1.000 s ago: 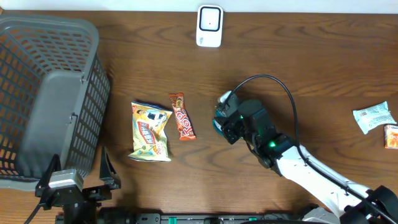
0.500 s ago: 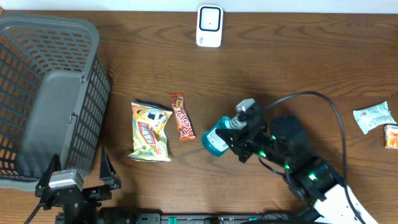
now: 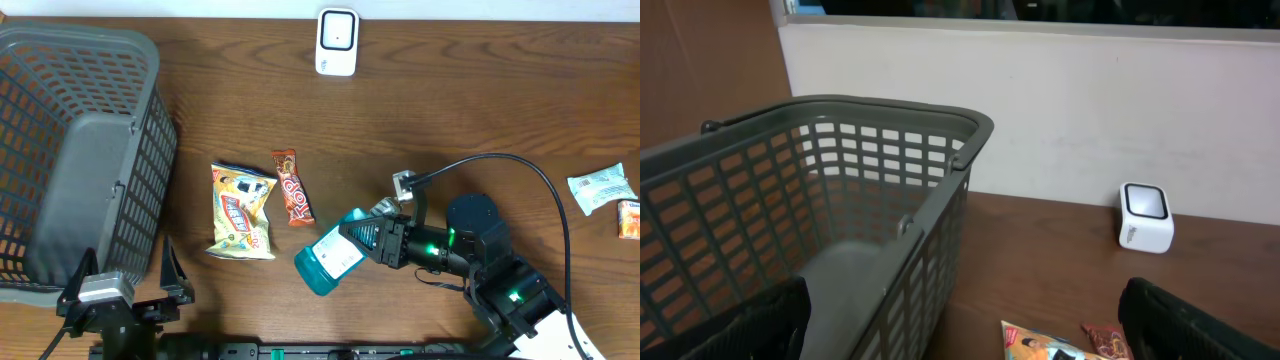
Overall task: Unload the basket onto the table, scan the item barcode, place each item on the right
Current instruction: 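Carry the blue bottle with the right gripper to the scanner face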
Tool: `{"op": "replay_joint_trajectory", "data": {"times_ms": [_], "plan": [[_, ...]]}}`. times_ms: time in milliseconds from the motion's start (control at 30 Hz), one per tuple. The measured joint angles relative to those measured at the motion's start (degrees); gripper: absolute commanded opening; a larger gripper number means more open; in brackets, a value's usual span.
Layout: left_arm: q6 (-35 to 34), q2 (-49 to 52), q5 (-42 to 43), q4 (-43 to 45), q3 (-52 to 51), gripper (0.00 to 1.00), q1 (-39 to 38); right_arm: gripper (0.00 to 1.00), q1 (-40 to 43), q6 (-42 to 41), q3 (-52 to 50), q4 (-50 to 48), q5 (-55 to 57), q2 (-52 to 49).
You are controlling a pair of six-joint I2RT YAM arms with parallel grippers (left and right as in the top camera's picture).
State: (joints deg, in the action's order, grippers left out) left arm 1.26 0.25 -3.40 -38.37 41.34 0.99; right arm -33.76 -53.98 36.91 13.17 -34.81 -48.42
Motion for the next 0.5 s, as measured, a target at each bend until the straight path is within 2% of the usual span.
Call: {"op": "replay_joint_trajectory", "data": {"times_ms": [200,367,467,500], "plan": [[0.0,0.0,0.0,0.0,0.0,0.98,0.0,0.01,0.0,-1.9,0.0,0.0,-0.4,0.0],[0.0,0.0,0.0,0.0,0.0,0.98,0.0,0.03,0.0,6.8,0.0,-0.2,-0.3,0.0],[0.0,0.0,0.0,0.0,0.0,0.98,0.0,0.09,0.0,14.0,0.0,-0.7,-0.3,0.0],[0.0,0.0,0.0,0.0,0.0,0.98,0.0,0.13,0.0,16.7,0.0,-0.8,-0.3,0.0]]}}
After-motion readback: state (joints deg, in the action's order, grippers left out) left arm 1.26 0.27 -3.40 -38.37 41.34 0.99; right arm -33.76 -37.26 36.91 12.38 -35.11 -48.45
